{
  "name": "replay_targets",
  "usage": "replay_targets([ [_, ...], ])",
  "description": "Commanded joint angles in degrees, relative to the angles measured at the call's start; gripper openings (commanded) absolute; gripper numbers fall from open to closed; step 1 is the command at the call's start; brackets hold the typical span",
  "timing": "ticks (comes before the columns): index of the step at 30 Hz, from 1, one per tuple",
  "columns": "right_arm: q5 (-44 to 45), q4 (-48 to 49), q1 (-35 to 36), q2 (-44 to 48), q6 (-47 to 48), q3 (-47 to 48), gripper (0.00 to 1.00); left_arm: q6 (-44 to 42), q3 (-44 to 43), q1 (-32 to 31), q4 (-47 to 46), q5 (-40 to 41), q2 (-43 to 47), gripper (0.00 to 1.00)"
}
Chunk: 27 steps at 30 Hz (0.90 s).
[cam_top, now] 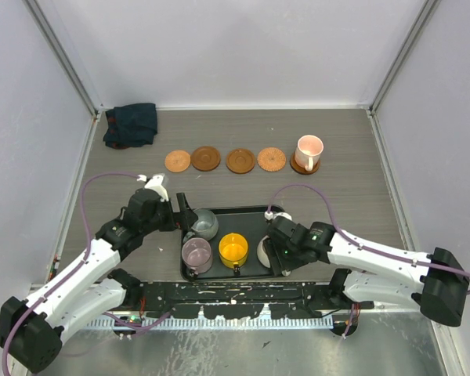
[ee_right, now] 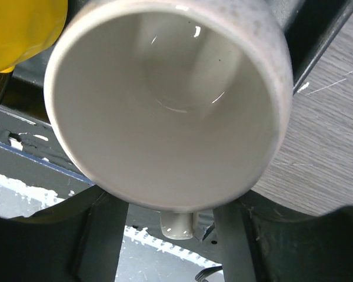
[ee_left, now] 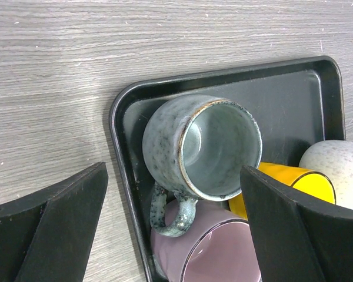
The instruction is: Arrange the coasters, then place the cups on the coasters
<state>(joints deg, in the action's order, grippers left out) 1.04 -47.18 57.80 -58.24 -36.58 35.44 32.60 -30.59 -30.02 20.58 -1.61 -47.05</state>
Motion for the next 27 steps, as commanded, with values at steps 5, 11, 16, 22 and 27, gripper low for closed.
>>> replay_targets([
  [5, 4.07, 6.33, 1.05, -2.58, -0.69, 1.42, 0.39, 0.12, 0.17, -0.30, -1.55, 1.31, 1.38, 0.96],
  [11, 7.40, 7.69, 1.09, -3.90, -0.84, 1.25, 0.36, 0.02, 0.25, -0.33, -1.57, 1.50, 1.28, 0.95],
  [16, 10.75, 8.81, 1.04, -5.02, -1.32, 0.90, 0.38, -0.24, 0.12, -0.30, -1.78, 1.53, 0.84, 0.96],
  [22, 14.28, 11.73, 1.09, -4.29, -3.23, -0.71, 0.41, -0.57, -0.02, -0.31, -1.60, 1.49, 0.86, 0.96],
  [27, 16.03, 12.37, 1.08, -3.00, -3.67, -1.20, 0.43, -1.00, -0.13, -0.30, -1.16, 1.46, 0.63, 0.96],
])
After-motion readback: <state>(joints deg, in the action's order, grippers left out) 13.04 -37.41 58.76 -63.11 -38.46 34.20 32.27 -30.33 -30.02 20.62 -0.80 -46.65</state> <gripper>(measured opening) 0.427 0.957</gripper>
